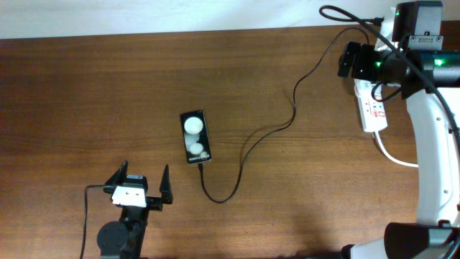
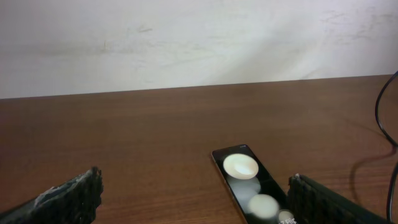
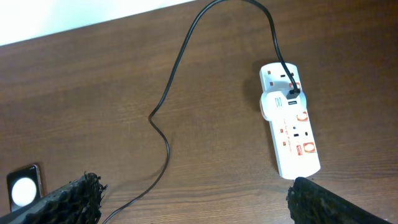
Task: Plug charger to phone and switch on socket
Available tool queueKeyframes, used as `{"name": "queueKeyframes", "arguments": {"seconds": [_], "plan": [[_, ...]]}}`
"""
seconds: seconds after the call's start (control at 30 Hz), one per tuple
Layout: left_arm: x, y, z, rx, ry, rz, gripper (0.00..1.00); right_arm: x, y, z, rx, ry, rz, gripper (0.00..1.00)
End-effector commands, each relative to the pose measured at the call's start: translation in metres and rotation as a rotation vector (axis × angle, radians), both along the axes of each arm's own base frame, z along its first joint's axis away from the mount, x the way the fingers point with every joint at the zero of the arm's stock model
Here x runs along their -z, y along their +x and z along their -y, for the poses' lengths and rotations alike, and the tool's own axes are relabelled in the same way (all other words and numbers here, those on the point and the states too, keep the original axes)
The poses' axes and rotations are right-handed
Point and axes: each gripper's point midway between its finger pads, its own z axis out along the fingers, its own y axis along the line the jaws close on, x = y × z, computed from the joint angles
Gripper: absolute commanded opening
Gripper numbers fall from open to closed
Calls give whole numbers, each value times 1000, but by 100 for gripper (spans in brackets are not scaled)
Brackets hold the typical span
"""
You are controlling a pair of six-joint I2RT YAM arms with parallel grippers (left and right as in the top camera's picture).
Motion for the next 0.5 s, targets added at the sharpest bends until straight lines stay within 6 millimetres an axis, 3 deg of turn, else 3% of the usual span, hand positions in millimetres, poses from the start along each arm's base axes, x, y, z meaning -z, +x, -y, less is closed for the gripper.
{"name": "queueKeyframes", "arguments": {"seconds": [0.0,0.1,0.17,0.47], "plan": [[0,0,-3,-14,13,3,99,-30,-11,-2,-7,-11,76,99],[0,0,-3,-14,13,3,99,-36,-27,-3,-7,-12,94,99],[0,0,-3,-14,13,3,99,-29,-40,-4,-7,-11,77,99],[0,0,-3,-14,12,3,99,92,-122,-9,-8,10,-222,99]]}}
